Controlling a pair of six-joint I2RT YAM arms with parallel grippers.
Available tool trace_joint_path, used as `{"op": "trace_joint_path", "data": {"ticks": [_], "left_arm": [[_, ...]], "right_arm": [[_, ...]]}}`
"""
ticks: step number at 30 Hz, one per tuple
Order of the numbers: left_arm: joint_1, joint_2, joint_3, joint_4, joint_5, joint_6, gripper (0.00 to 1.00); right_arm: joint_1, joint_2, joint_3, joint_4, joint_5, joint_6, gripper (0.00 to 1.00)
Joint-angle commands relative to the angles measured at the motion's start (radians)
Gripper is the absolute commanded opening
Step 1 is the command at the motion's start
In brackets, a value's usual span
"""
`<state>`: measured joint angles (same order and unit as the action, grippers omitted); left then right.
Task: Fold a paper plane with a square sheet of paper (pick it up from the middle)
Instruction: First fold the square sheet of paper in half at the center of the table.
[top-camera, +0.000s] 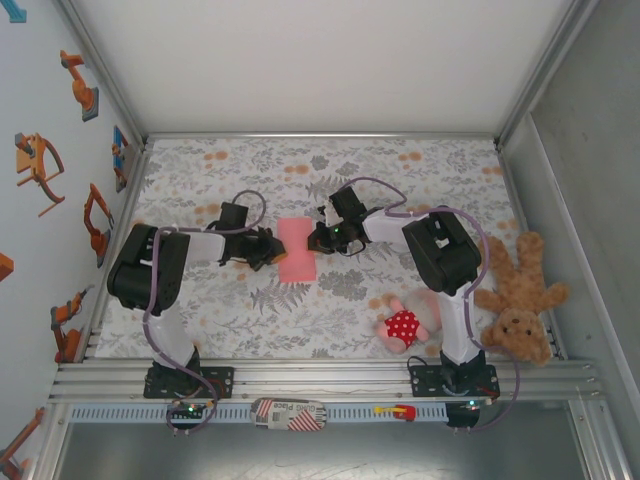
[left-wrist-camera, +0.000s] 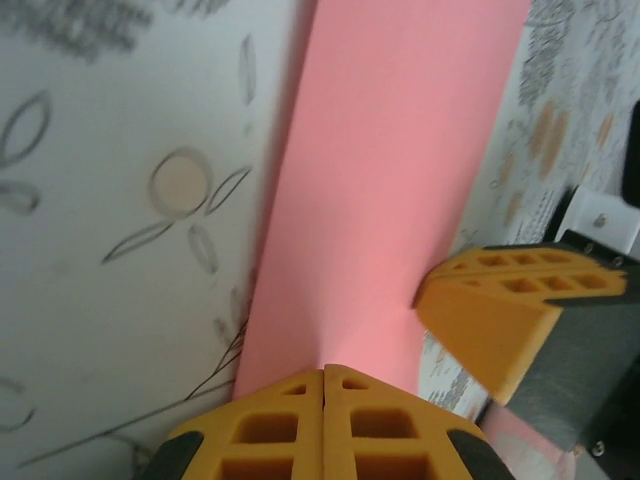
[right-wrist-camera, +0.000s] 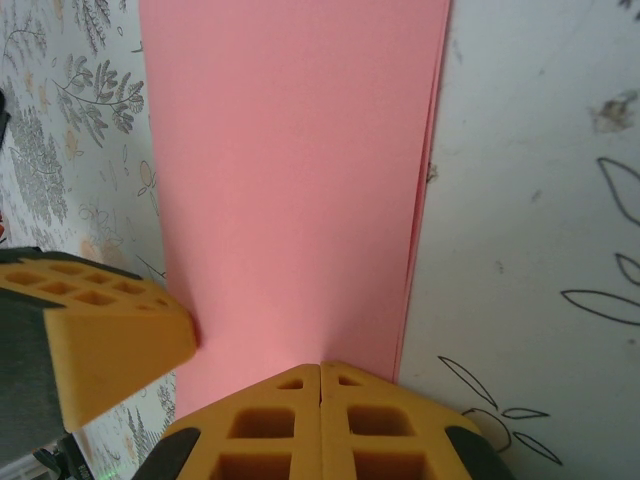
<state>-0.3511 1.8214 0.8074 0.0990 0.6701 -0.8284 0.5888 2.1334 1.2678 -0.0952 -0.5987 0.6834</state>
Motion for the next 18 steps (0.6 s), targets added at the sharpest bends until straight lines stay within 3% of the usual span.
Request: {"op": "trace_joint_path", "data": {"ticks": [1,8,13,18], "left_arm": [[0.017,-0.045,-0.047,-0.139,-0.004,0.08,0.0],[0.051,-0.194,-0.094,-0.355,-0.069,0.187,0.0],[0.008,-0.242,-0.041,-0.287,-0.06,0.126,0.0],[-0.085,-0.126,0.03,-0.188,-0.053,0.065,0.0]], "right_arm": [[-0.032,0.182,-0.12,-0.33,0.33,-0.01,0.0],[-0.033,0.19,-0.118,-0.327,0.328,-0.012,0.0],[-0.034,0.194,-0.118,-0.324,0.329,-0.011,0.0],[-0.034,0.192,-0.12,-0.322,0.329,-0.01,0.0]]}}
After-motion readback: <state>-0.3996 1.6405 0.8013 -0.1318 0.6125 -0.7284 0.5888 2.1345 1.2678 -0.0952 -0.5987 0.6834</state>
